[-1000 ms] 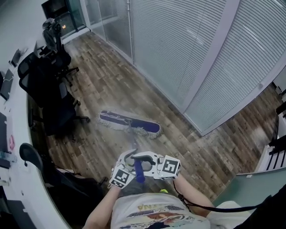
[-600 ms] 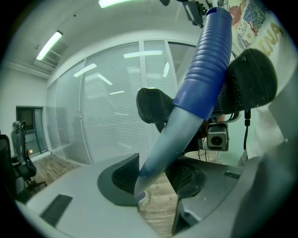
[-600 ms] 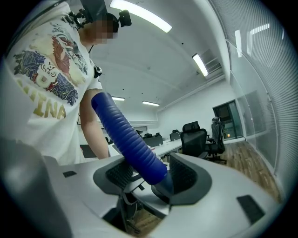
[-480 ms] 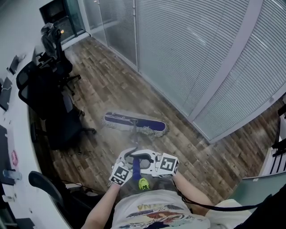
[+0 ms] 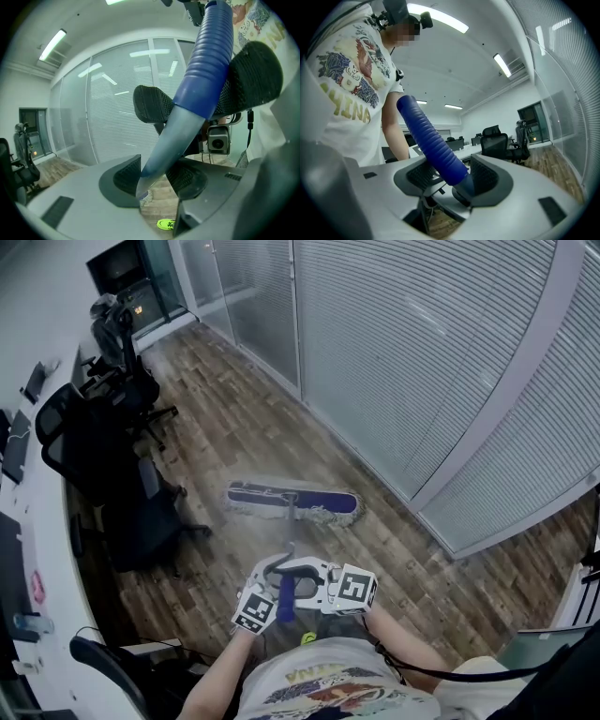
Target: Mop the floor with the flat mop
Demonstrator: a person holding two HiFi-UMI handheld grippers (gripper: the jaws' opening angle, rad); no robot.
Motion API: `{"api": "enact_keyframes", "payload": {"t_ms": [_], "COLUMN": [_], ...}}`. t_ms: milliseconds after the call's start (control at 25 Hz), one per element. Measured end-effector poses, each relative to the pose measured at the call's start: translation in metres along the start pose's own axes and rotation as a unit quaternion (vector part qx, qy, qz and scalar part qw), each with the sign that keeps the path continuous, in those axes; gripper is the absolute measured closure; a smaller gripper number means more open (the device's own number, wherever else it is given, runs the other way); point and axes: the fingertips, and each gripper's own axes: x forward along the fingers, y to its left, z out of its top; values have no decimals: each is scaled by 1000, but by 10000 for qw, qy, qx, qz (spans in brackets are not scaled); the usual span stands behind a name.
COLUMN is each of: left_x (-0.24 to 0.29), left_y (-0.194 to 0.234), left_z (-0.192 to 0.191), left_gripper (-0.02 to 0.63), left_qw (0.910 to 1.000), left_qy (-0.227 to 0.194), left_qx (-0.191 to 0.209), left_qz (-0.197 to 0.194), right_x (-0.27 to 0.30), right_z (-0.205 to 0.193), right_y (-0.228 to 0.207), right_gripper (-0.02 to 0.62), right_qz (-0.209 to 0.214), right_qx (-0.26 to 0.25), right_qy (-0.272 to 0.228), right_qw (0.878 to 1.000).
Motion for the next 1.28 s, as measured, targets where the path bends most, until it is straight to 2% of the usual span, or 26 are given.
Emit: {"api": "enact_keyframes", "payload": {"t_ms": [480, 760, 1080, 1280], "left_x": [126, 193, 238, 248], "left_y": [143, 211, 267, 276], "left_z": [34, 50, 47, 47], "left_gripper": [462, 460, 460, 459], "left_qw": [9996, 9991, 9985, 9982], "left_qy": [127, 172, 194, 189], "left_qx": [-117, -137, -207, -248], "left_qz": [241, 352, 477, 506], "right_x": [-31, -52, -56, -60], "right_z": [35, 51, 51, 50], "right_y": [-186, -278, -348, -362], "right_gripper": [367, 367, 365, 364], "right_qz": [286, 390, 488, 419], "right_qx": [48, 38, 34, 55], "right_qy": [-59, -101, -153, -187], "right_qw": [9996, 9992, 9987, 9989]}}
